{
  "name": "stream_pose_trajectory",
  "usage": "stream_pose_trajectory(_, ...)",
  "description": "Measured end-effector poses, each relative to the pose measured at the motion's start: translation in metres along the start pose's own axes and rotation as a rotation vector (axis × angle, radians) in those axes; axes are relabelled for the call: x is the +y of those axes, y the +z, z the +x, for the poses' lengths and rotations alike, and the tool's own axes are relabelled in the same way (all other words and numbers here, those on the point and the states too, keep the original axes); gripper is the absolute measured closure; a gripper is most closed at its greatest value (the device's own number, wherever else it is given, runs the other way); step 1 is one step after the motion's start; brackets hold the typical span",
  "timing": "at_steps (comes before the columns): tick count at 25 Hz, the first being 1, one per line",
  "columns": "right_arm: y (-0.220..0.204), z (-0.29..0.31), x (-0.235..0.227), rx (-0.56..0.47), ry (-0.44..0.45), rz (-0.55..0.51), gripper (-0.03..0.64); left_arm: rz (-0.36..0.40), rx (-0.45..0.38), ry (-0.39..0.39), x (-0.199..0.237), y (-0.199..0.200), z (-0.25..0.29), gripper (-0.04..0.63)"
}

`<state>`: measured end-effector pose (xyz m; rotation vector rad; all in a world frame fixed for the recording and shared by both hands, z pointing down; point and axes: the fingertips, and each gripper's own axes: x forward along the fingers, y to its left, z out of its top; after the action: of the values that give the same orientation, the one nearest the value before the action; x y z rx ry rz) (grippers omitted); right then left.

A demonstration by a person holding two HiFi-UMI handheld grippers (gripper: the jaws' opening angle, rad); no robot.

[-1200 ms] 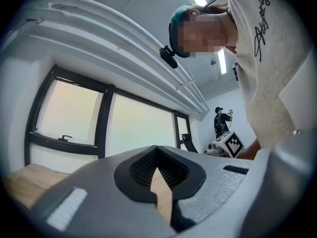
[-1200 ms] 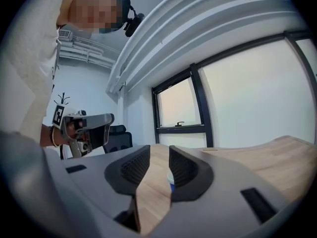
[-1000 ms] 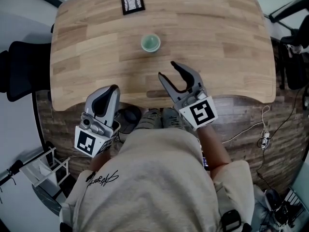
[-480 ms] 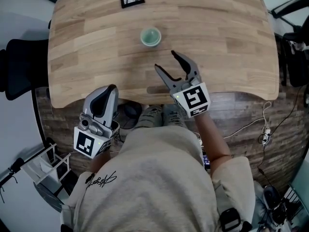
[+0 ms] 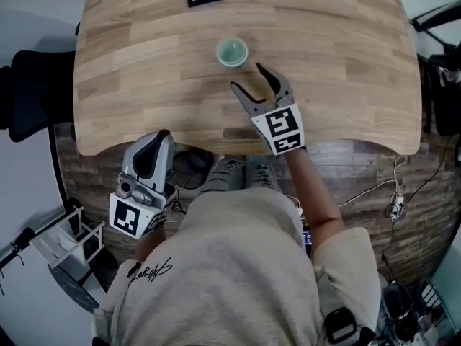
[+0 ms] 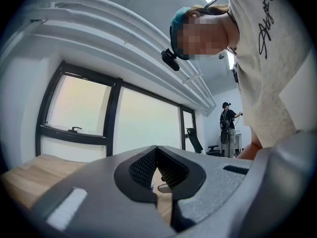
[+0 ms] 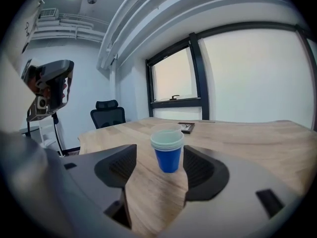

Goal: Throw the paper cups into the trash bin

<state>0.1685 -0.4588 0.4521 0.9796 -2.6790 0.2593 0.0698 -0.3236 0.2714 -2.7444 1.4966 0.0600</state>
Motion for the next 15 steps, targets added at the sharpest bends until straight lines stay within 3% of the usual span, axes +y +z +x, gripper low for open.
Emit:
stream_pose_trajectory(10, -0.026, 0.042, -0.009, 0.110, -0.003, 0.013, 0.319, -0.003, 0.024, 0.035, 0.006, -0.005, -0.009, 0.592)
stream_pose_trajectory(15, -0.031, 0.055, -0.013, 0.113, -0.017, 0.028, 0.314, -0.001, 0.036, 0.056, 0.011, -0.006, -0.016, 0.592)
